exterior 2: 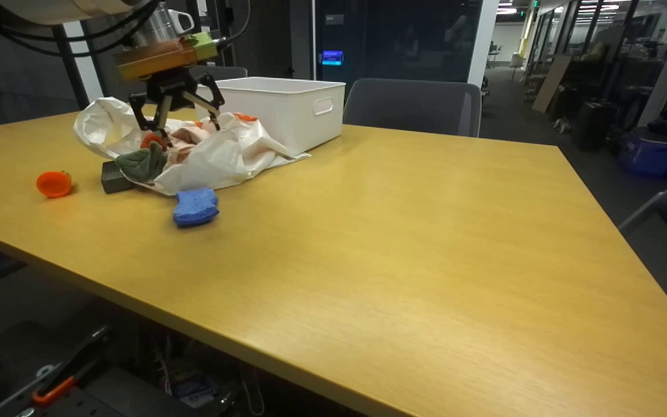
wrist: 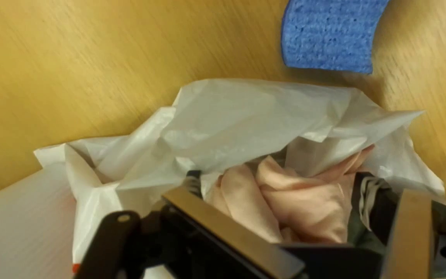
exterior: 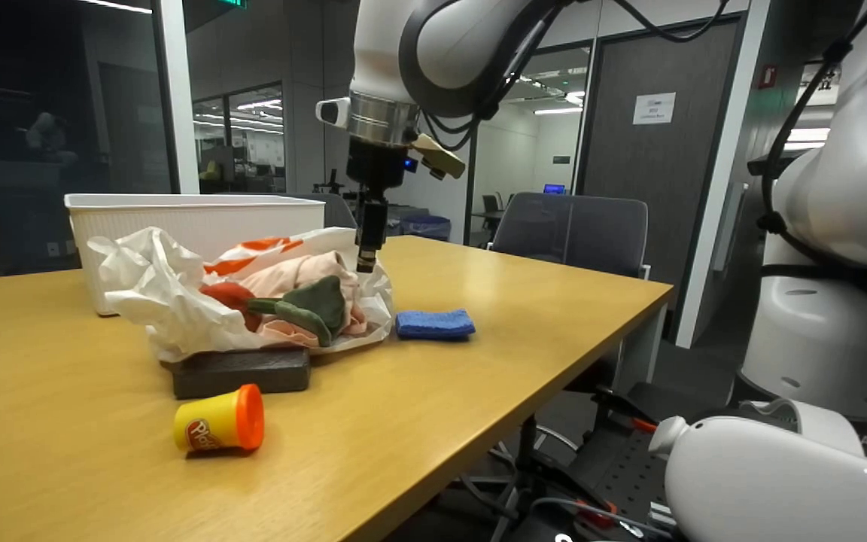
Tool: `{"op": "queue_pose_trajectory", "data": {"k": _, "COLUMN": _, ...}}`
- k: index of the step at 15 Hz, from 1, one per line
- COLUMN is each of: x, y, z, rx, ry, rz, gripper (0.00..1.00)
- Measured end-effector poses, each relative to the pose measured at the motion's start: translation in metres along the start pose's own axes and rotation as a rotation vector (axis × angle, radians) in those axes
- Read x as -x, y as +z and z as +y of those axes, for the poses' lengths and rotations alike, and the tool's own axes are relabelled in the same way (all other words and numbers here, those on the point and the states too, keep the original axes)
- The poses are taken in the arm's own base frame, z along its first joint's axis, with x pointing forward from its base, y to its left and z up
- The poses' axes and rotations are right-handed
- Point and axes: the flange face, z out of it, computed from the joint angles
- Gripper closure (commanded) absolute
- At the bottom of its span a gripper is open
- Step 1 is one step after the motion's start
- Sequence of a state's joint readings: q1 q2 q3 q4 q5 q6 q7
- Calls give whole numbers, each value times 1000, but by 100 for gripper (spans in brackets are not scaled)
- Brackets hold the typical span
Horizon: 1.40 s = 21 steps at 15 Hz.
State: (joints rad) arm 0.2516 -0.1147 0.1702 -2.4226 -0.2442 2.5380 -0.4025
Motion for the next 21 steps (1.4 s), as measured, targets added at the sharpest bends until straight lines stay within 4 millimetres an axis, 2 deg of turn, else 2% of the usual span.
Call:
{"op": "queue_pose_trajectory", "data": {"k": 4, "x": -1, "y": 4, "z": 9, "rx": 98, "ry": -88, "rz": -29, "gripper": 0}}
{"op": "queue_pose_trajectory", "data": {"k": 8, "x": 7, "y": 20, "z": 16, "rx": 142, "ry": -155, "rz": -75, "gripper": 0}}
{"op": "queue_pose_trajectory", "data": {"k": 16, "x": 3, "y": 43, "z": 4, "rx": 135, "ry": -261, "rz": -100, "gripper": 0}}
{"op": "queue_pose_trajectory", "data": {"k": 21, "x": 1, "y": 57, "z": 3, "rx": 152, "ry": -330, "rz": -120, "gripper": 0}}
